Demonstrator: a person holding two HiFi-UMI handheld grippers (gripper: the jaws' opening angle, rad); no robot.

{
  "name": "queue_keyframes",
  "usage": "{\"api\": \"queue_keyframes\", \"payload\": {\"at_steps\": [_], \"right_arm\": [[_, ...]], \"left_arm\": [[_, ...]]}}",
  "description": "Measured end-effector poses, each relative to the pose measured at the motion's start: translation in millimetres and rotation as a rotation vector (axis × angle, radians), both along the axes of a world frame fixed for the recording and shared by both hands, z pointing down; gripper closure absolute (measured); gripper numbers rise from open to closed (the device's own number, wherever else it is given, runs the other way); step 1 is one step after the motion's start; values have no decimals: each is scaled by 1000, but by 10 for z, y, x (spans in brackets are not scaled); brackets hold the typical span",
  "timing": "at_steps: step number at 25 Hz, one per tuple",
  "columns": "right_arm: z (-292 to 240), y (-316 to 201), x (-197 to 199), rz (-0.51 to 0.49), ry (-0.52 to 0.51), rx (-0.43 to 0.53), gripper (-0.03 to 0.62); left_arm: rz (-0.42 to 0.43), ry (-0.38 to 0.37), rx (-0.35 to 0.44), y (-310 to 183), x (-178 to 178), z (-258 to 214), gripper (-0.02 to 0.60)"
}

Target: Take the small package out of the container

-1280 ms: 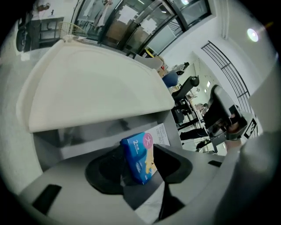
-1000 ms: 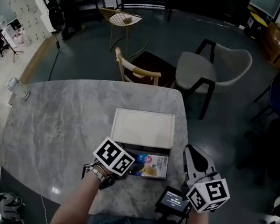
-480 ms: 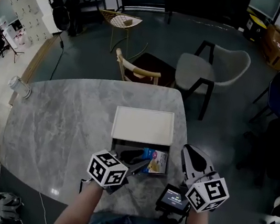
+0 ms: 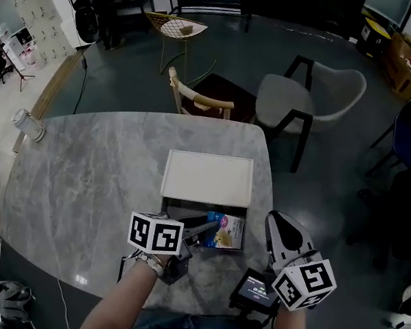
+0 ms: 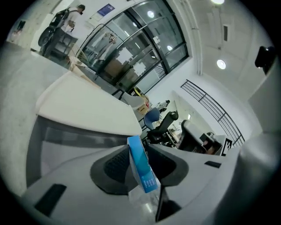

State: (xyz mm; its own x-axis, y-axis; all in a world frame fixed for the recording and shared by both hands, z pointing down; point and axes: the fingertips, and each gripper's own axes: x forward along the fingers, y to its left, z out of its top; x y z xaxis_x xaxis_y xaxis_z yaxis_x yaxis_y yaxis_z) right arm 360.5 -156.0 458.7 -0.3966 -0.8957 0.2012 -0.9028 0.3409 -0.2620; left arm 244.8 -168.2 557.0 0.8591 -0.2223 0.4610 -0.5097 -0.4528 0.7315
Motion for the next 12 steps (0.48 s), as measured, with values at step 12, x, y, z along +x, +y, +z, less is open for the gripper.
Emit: {"api": "queue_keyframes", "payload": {"at_steps": [12], "right_arm": [[-9,153,2,25,-1,-13,568]], "left_arm": [[42,-106,-177,64,-55,2,486]]}}
